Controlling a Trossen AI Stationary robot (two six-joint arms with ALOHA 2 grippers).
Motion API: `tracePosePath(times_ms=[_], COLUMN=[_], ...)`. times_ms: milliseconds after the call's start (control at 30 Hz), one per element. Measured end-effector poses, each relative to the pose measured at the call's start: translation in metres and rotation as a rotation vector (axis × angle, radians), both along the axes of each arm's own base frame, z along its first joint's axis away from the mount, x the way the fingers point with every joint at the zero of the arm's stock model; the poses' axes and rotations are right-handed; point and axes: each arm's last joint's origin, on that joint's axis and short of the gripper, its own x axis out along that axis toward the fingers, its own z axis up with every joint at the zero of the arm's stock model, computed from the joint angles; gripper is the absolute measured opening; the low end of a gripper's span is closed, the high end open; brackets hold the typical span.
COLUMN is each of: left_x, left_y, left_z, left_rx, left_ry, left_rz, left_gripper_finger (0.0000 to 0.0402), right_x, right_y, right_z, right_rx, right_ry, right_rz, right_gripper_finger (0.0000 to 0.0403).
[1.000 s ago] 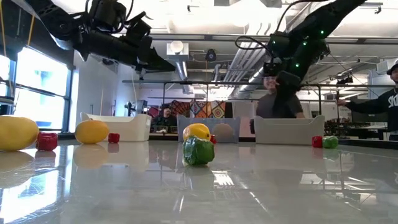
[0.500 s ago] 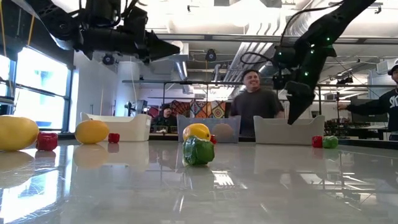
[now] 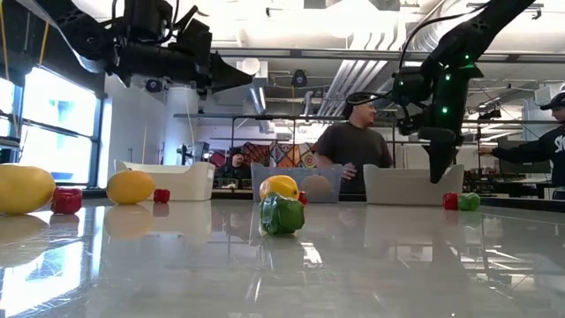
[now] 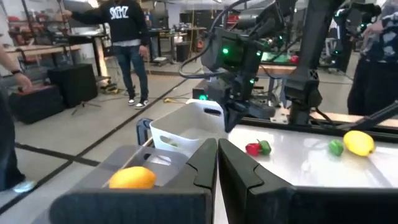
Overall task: Sort produce into baskets
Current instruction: Adjust the gray bin
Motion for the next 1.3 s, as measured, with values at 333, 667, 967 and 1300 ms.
tracePosePath(times_ms=[333,667,967,1300], left_x=[0.004,-0.004,-0.008,-0.009], left_y=[-0.01,-0.009,-0.008,-0.005], left_z=[-0.003,-0.007,-0.015,-0.015], left_rx=[-0.033,-0.008,-0.029,-0.028], left_ry=[0.019,-0.041,-0.019,-0.02], left_rz=[-0.043,-0.101,-0.091,-0.079], left_gripper_finger=[0.0003,0.0003,0.0003,0.0003], right_x=[-0.004,-0.001,0.004,0.02], right_y=[-0.003,-0.007,-0.003,0.006], right_z=[0.001,0.002,0.002,0.004], right_rx=[-0.118,-0.17,-0.172,-0.134], right_ry=[0.112,0.082,0.066,-0.041], right_rz=[-0.109,-0.119,-0.096,-0.007], right_gripper_finger=[0.0,0.0,0.0,0.0])
